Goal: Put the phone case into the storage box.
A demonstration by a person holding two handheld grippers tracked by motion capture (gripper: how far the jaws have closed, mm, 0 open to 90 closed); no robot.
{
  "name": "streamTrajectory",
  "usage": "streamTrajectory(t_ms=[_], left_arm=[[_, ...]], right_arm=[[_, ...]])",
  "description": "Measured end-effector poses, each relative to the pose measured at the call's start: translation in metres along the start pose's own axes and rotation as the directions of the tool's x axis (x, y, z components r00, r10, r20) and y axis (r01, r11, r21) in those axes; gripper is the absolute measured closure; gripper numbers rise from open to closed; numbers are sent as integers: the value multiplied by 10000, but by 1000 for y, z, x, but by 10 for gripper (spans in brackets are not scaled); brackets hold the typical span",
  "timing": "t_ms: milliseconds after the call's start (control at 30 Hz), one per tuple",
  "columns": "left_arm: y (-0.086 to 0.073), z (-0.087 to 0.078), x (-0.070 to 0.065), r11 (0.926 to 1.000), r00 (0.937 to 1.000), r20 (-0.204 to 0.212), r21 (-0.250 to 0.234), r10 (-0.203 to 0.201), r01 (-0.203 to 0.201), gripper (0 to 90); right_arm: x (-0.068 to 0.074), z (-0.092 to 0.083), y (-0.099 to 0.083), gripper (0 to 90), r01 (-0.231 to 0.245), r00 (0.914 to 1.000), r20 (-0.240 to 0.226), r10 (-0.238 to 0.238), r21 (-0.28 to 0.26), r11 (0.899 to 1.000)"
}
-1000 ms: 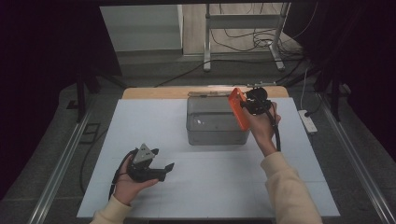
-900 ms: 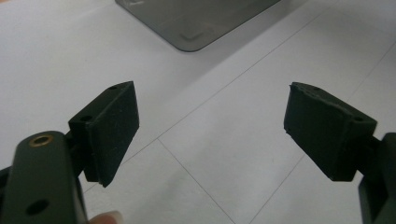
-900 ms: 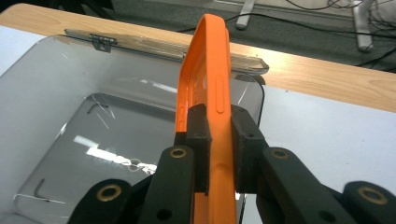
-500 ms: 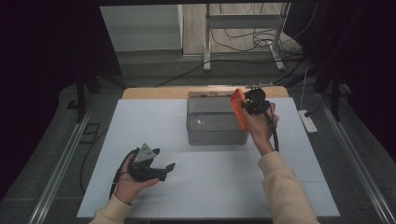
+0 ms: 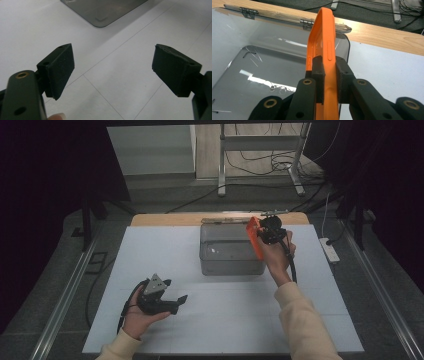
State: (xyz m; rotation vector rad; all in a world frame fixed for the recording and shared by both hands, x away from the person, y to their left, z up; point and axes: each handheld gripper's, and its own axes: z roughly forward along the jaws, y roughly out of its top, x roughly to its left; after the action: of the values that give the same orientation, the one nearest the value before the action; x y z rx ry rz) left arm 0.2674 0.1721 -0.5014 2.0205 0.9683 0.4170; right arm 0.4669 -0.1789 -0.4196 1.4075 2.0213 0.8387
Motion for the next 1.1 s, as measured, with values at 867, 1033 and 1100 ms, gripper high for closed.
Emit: streamTrajectory(t_ms=[867, 1033, 1100], left_arm=[[0, 0, 0, 10000, 10000, -32, -2, -16, 16, 181], [0, -1, 1, 10000, 10000, -30, -2, -13, 13, 181], [0, 0, 1, 10000, 10000, -31, 3, -8, 8, 180]], right_arm=[[0, 10, -5, 795, -81, 9999, 74, 80, 203, 9998], [1, 13, -5, 795, -77, 9999, 129, 74, 245, 9997], [1, 13, -6, 795, -76, 9998, 169, 71, 259, 9996]])
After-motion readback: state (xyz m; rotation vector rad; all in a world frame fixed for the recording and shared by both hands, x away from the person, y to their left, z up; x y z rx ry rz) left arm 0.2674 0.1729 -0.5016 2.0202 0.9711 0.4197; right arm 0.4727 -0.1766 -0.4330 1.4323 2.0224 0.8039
